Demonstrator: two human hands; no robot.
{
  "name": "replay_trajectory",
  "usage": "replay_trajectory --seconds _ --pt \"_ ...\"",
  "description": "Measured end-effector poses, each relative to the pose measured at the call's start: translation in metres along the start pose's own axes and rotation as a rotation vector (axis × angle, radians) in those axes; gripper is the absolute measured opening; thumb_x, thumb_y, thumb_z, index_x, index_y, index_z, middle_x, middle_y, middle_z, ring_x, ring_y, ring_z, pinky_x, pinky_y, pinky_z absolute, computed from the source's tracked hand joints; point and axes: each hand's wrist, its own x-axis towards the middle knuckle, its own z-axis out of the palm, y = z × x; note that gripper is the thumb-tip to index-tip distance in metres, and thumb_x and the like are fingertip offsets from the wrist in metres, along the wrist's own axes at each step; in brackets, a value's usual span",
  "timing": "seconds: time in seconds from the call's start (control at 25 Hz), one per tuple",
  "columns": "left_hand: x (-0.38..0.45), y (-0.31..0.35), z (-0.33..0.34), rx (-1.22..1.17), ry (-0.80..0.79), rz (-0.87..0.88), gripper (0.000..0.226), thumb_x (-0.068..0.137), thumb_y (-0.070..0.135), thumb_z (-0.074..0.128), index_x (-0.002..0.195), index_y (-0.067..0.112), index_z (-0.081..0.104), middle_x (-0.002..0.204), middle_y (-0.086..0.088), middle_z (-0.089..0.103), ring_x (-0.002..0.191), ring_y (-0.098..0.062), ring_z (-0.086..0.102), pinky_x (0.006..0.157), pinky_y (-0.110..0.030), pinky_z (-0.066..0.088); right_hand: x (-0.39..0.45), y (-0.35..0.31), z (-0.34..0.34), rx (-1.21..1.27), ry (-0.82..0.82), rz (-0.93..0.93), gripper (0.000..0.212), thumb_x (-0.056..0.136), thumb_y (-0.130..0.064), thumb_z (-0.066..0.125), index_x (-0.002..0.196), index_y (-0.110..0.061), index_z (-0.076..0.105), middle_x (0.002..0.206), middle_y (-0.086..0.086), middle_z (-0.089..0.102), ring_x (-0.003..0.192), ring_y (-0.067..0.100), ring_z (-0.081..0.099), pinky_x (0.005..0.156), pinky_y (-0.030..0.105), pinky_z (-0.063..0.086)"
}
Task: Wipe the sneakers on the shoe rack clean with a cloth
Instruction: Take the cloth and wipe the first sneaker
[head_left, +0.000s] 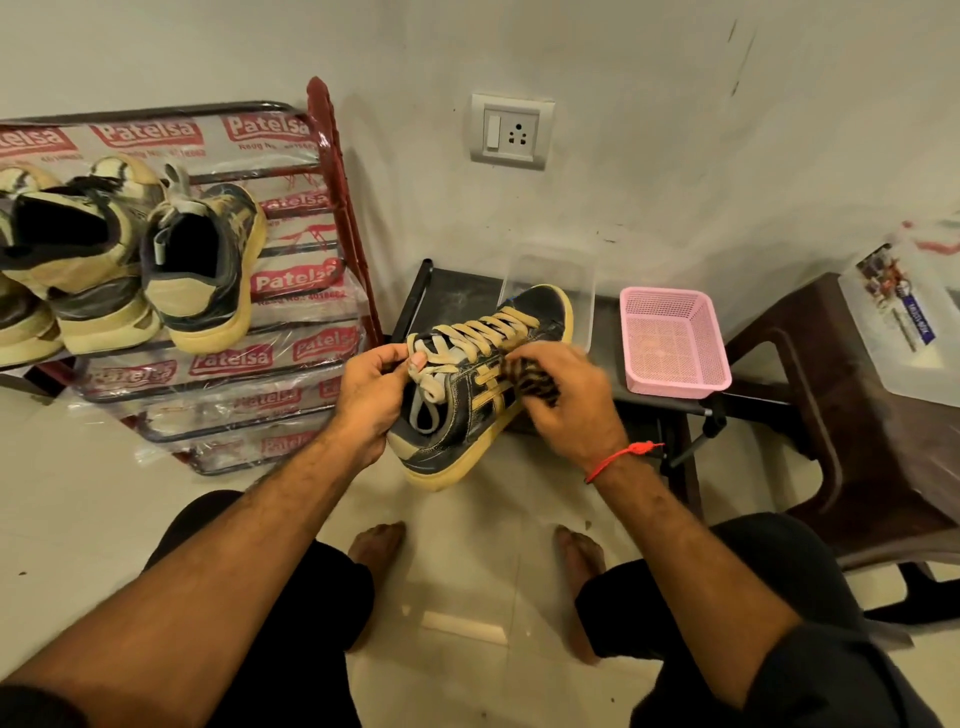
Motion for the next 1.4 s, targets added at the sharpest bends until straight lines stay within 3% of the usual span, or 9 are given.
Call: replay_trajectory --seconds 0.2,0.44,0.68,0.88,1.0,1.08,1.16,1.28,1.4 --pt "0.009 -0.005 -0.012 -0.08 0.065 -0.091 0.012 0.097 0.013 0.066 0.1 0.009 0.077 0.101 -0.014 0.078 0.099 -0.03 0.074 0.09 -0.045 0.06 -0.017 -0.047 0.022 0.147 -0.281 -0.307 0.042 0.079 -0.011 0.062 0.121 -0.012 0.065 0.121 0.005 0.065 0.115 0.021 0.055 0.104 0.032 0.042" --pt "0.004 0.002 0.004 -0.104 -0.001 -0.13 0.015 0.098 0.008 0.064 0.088 0.009 0.075 0.081 -0.008 0.077 0.069 -0.017 0.072 0.067 -0.033 0.062 0.018 0.011 -0.013 -0.057 0.161 0.029 0.045 0.076 0.004 0.067 0.118 -0.012 0.065 0.116 0.008 0.066 0.11 0.025 0.056 0.092 0.049 0.052" --pt "0.011 0.005 -0.009 -0.368 0.135 -0.351 0.029 0.091 -0.013 0.043 0.082 0.004 0.064 0.082 -0.016 0.061 0.072 -0.024 0.06 0.069 -0.039 0.059 -0.022 -0.049 0.018 0.172 -0.253 -0.422 0.041 0.077 -0.015 0.064 0.116 -0.006 0.069 0.118 0.01 0.066 0.113 0.026 0.058 0.102 0.035 0.046" --pt "0.003 0.014 -0.003 -0.257 0.124 -0.329 0.037 0.09 -0.018 0.034 0.07 0.004 0.056 0.063 -0.012 0.056 0.048 -0.017 0.06 0.046 -0.026 0.056 0.008 -0.006 -0.003 0.064 0.072 -0.149 0.041 0.074 -0.003 0.067 0.115 -0.008 0.069 0.114 0.007 0.068 0.109 0.023 0.059 0.093 0.05 0.051" --pt "0.008 0.008 -0.004 -0.296 0.127 -0.322 0.047 0.086 -0.019 0.034 0.056 0.007 0.059 0.066 -0.011 0.053 0.047 -0.015 0.057 0.048 -0.025 0.055 -0.013 -0.038 0.013 0.163 -0.097 -0.318 0.043 0.072 0.0 0.071 0.114 -0.007 0.069 0.116 0.008 0.067 0.11 0.025 0.059 0.099 0.043 0.048" --pt "0.011 0.005 -0.008 -0.274 0.118 -0.338 0.038 0.085 -0.017 0.041 0.068 0.006 0.067 0.077 -0.015 0.061 0.064 -0.02 0.063 0.06 -0.033 0.061 -0.021 -0.048 0.022 0.125 -0.217 -0.496 0.038 0.077 -0.007 0.068 0.115 -0.005 0.069 0.117 0.011 0.065 0.11 0.028 0.057 0.1 0.036 0.045" --pt "0.01 0.007 -0.01 -0.25 0.104 -0.34 0.031 0.086 -0.016 0.046 0.081 0.004 0.069 0.083 -0.017 0.065 0.07 -0.023 0.065 0.06 -0.034 0.062 -0.005 -0.027 0.015 0.084 -0.126 -0.411 0.038 0.077 -0.009 0.064 0.114 -0.007 0.069 0.117 0.01 0.066 0.11 0.028 0.057 0.1 0.037 0.046" --pt "0.0 0.011 -0.004 -0.146 0.047 -0.282 0.028 0.088 -0.012 0.053 0.078 0.006 0.072 0.075 -0.012 0.071 0.064 -0.022 0.068 0.061 -0.035 0.062 0.014 0.019 -0.011 0.013 0.112 -0.028 0.041 0.076 0.001 0.069 0.115 -0.014 0.068 0.114 0.005 0.067 0.109 0.023 0.058 0.093 0.049 0.052" --pt "-0.001 0.01 0.0 -0.093 0.058 -0.237 0.029 0.092 -0.004 0.062 0.071 0.011 0.075 0.073 -0.009 0.075 0.07 -0.023 0.07 0.07 -0.038 0.061 0.003 -0.001 -0.006 0.113 -0.026 -0.155 0.049 0.071 0.006 0.071 0.116 -0.012 0.068 0.116 0.004 0.067 0.112 0.021 0.059 0.098 0.044 0.05"
